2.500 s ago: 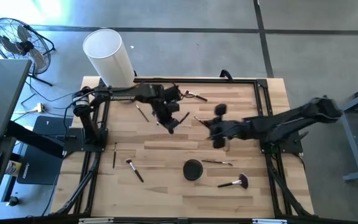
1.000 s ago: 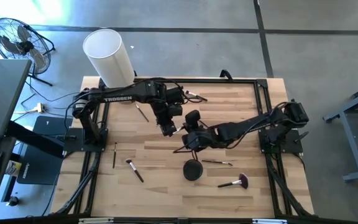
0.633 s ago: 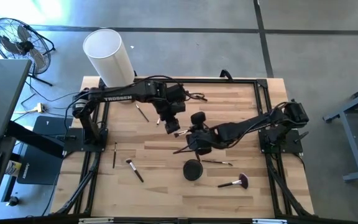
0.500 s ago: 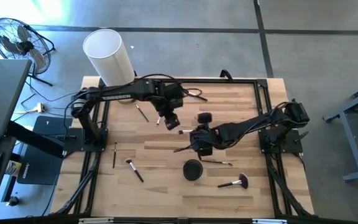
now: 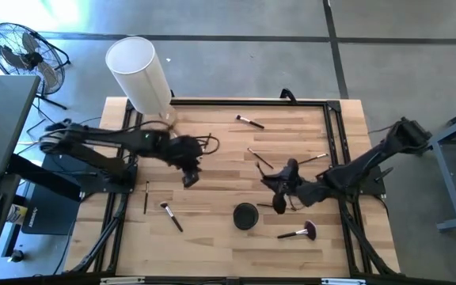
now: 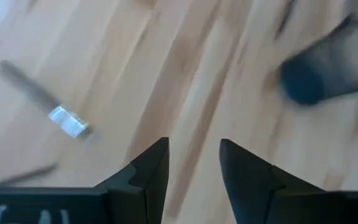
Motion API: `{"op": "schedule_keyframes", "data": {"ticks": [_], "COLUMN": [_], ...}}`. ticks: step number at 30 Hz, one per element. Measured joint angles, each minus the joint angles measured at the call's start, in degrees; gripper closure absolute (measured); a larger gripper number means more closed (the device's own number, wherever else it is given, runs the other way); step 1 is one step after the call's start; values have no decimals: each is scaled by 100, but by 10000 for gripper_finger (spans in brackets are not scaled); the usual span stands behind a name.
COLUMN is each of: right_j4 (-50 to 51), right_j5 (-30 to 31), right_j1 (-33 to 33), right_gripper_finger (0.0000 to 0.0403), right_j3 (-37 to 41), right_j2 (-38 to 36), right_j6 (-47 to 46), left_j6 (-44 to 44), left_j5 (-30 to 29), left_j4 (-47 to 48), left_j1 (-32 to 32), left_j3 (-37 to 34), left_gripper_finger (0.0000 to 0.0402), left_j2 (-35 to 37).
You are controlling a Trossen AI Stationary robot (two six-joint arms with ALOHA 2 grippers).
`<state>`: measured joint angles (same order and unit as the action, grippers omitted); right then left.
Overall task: Pick & Place Makeup Supplies
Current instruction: Put the makeup brush into the black makeup holder
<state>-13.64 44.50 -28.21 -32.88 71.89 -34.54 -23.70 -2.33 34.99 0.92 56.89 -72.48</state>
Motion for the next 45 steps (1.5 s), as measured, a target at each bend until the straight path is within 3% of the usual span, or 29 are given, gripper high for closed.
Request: {"op": "schedule_keyframes", "data": {"ticks": [5,7,15,22,28,33,39,45], "right_j4": [-2267,-2763,-3167,-3069,-2426,-2431,-2329,-1405], "right_j5": [16,14,77,723,775,767,779,516], "right_j1": [-176,-193,-522,-780,-780,-780,-729,-356], "right_gripper_finger": [364,364,364,355,266,234,259,345], "right_j3": [82,-71,-836,-1361,-1417,-1422,-1445,-1445], "right_j2": [596,976,2407,3180,3181,3172,2835,2014], "right_j6": [1097,1193,909,887,117,132,256,410], "left_j6": [-638,-796,-837,-506,-474,-462,-459,465], "left_j5": [-426,-618,-1144,-1262,-1048,-885,-559,-616], "left_j4": [-2016,-2112,-2336,-2401,-2169,-2194,-2075,-2073], "left_j1": [444,583,1195,1420,1415,1413,1413,1410], "left_j3": [-1432,-1774,-1953,-1945,-1968,-1960,-1960,-1960], "left_gripper_finger": [261,261,261,261,261,261,261,262], "left_j2": [826,1093,1331,1405,1566,1577,1576,1575]}}
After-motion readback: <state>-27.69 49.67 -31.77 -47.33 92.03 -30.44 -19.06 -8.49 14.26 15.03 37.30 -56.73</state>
